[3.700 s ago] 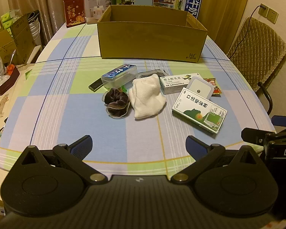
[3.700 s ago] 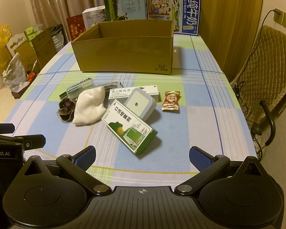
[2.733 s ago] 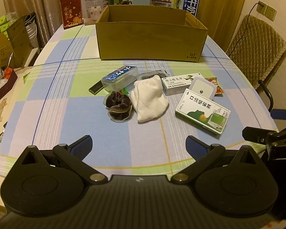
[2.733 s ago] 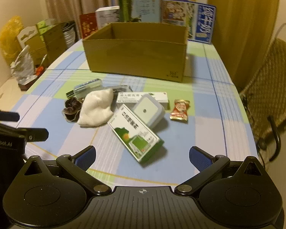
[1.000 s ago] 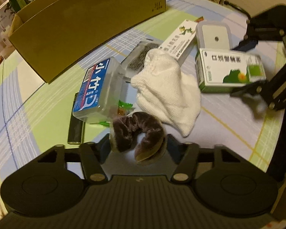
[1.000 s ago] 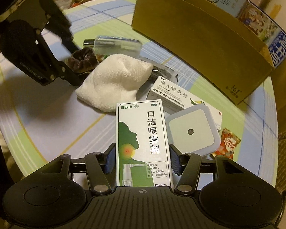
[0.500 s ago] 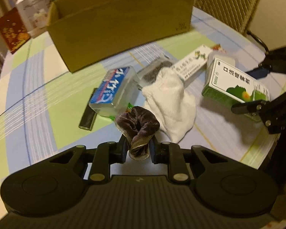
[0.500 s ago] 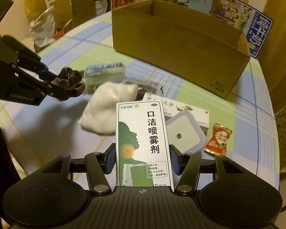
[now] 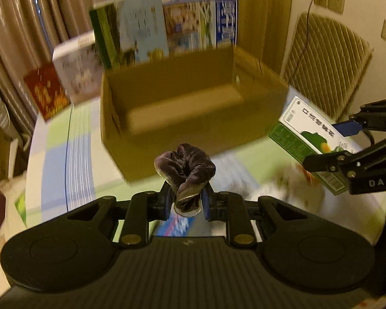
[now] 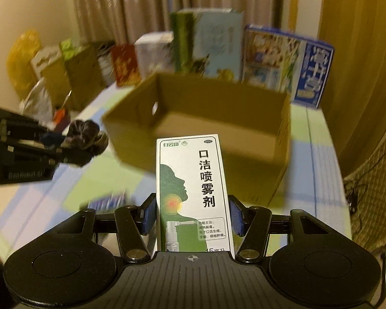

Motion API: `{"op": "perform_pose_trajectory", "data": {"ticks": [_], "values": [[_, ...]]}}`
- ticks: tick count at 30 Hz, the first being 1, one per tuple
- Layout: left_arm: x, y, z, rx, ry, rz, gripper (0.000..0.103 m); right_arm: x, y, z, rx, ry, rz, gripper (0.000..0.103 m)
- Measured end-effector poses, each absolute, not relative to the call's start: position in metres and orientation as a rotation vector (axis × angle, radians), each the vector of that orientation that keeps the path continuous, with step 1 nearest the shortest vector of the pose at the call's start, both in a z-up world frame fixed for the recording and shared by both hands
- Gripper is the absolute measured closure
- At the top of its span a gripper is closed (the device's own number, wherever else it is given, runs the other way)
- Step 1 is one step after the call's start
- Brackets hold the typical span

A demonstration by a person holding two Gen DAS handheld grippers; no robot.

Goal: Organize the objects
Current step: 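Carry scrunchie and spray box into the cardboard box and open both tools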

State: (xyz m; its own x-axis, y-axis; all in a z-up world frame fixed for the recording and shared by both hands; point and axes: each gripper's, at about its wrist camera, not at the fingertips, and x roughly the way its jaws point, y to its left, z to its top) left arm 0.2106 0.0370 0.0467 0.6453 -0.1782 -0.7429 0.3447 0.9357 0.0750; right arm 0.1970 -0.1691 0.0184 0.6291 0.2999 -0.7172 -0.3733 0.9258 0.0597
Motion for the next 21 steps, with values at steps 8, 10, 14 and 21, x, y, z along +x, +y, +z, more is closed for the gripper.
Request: {"op": "perform_pose_trajectory", "data": {"ticks": [8,10,14,21], "values": [[0.291,0.018,0.069,0.203,0.782,-0.271,0.084,0.298,-0.179,0.033,0.017,0.825,0.336,0.05],[0.308,0.016,0.065,0.192,0.788,-0.26,0.084,0.32,-0.184,0.027,0.054,0.837,0.321,0.05],[0.34,0.013,0.05,0.181,0.805,-0.25,0.084,0.351,-0.186,0.013,0.095,0.849,0.293,0.05],[0.381,0.012,0.021,0.179,0.844,-0.251,0.084,0.389,-0.186,-0.018,0.12,0.909,0.269,0.049]]}}
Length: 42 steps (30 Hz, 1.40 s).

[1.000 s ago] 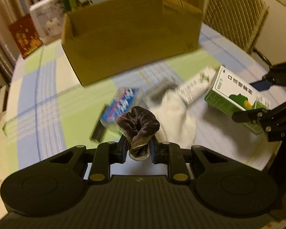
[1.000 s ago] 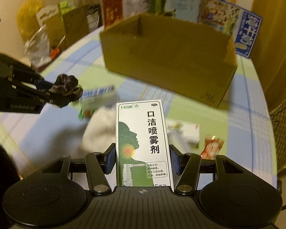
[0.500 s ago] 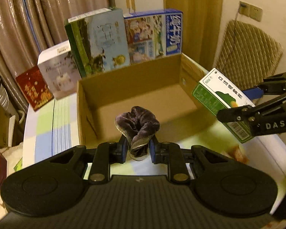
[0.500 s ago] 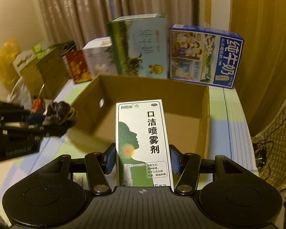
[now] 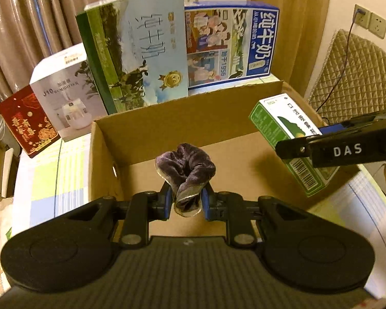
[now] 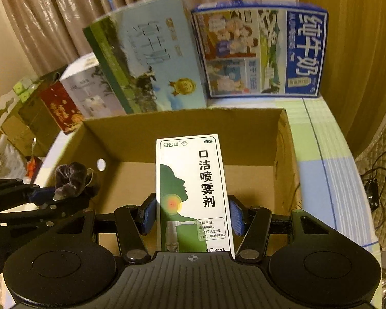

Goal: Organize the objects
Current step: 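Carry scrunchie and spray box into the cardboard box and open both tools, then withdraw both tools from the box back toward the remaining items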

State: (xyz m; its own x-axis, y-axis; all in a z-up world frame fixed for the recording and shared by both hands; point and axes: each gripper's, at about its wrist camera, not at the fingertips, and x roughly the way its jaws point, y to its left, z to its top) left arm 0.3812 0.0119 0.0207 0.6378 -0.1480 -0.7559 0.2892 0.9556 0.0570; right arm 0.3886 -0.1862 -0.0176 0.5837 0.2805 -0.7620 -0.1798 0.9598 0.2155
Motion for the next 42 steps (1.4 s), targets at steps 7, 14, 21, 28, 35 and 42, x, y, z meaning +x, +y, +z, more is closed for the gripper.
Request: {"op": "perform_pose_trajectory", "data": {"ticks": [7,14,21,28,35,42], "values": [[0.4,0.007,-0.002,0.178,0.86,-0.256,0.076,0.405,-0.189,-0.036,0.151,0.925,0.268,0.034],[0.4,0.009,-0.01,0.155,0.836,-0.248,0.051,0.394,-0.204,-0.024,0.19,0.853,0.258,0.02],[0.365,0.025,0.009,0.128,0.789,-0.208,0.049,0.35,-0.218,0.005,0.194,0.785,0.254,0.019],[0.298,0.035,0.039,0.071,0.732,-0.168,0.035,0.268,-0.222,0.037,0.164,0.731,0.274,0.011],[0.214,0.038,0.052,0.06,0.692,-0.135,0.019,0.171,-0.222,0.041,0.127,0.712,0.279,0.004],[0.139,0.036,0.044,0.039,0.7,-0.101,0.008,0.096,-0.223,0.014,0.082,0.747,0.243,0.002]]}}
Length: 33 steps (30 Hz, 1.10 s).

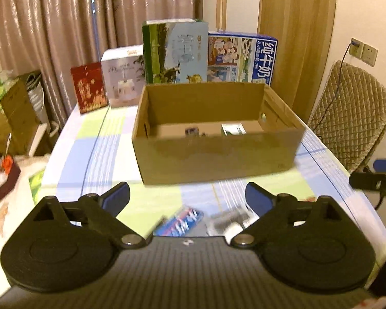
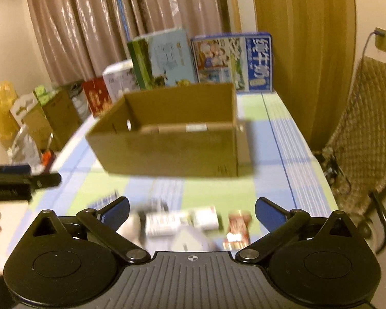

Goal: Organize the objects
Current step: 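Withdraw both tools from the box back toward the remaining items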

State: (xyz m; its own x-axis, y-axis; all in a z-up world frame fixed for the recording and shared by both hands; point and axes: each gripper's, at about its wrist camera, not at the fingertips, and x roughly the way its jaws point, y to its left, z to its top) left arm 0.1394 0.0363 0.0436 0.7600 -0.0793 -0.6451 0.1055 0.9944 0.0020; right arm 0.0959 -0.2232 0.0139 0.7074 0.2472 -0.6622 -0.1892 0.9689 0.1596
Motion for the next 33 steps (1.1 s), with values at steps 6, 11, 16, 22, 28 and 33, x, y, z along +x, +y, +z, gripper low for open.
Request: {"op": "perform_pose_trajectory", "data": {"ticks": [6,11,16,22,28,33], "values": [[0.094,0.029,0.029,0.031,0.725,-0.086,0.004,0.059,-0.225,-0.011,0.018,0.79,0.233,0.002],[0.067,0.026,0.016,0.018,0.743,-0.067,0.001,0.04,-0.228,-0.021,-0.013,0.799,0.236,0.002],[0.052,0.024,0.007,0.009,0.762,-0.056,0.001,0.031,-0.224,-0.026,-0.07,0.786,0.245,0.002],[0.047,0.02,-0.001,0.003,0.789,-0.06,0.001,0.026,-0.221,-0.028,-0.095,0.775,0.258,0.002],[0.047,0.017,-0.008,-0.001,0.81,-0.069,0.001,0.027,-0.219,-0.03,-0.118,0.773,0.257,0.002],[0.047,0.015,-0.012,-0.003,0.82,-0.075,0.001,0.03,-0.215,-0.033,-0.152,0.771,0.261,0.002]]}}
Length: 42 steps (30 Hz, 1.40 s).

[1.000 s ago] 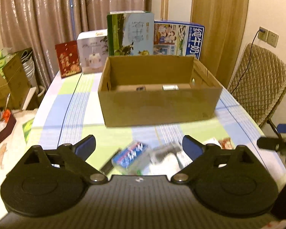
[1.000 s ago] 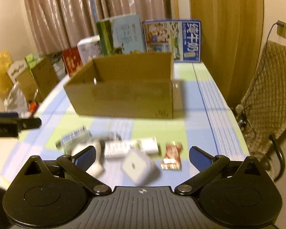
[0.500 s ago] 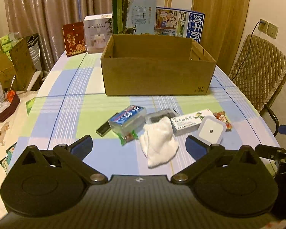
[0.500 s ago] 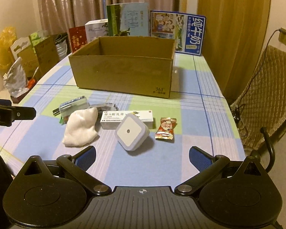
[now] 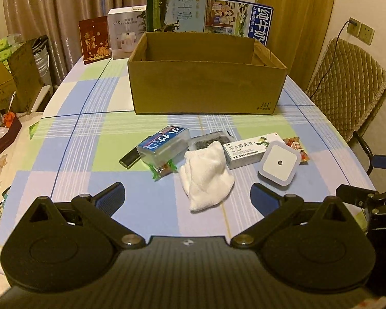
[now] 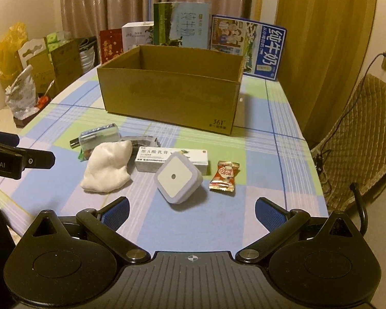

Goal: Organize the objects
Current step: 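Withdraw both tools from the box back toward the remaining items, then grasp the white cloth with left tool while right tool grasps the white night light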

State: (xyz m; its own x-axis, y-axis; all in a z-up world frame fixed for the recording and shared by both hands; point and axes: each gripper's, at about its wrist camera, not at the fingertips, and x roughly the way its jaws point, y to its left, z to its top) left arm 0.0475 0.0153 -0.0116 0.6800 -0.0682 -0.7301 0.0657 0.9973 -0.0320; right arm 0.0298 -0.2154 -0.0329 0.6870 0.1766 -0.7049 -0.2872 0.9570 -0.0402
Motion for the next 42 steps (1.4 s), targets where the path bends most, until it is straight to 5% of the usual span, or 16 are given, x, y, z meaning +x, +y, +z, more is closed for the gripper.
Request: {"op": "perform_pose_trajectory", "data": {"ticks": [30,42], "values": [[0.103,0.007,-0.072,0.034,0.934,-0.147,0.007,0.082,-0.174,-0.096,-0.559,0.753,0.409,0.003],[0.13,0.002,-0.099,0.053,0.966,-0.184,0.013,0.111,-0.161,-0.124,-0.669,0.762,0.463,0.018]]}}
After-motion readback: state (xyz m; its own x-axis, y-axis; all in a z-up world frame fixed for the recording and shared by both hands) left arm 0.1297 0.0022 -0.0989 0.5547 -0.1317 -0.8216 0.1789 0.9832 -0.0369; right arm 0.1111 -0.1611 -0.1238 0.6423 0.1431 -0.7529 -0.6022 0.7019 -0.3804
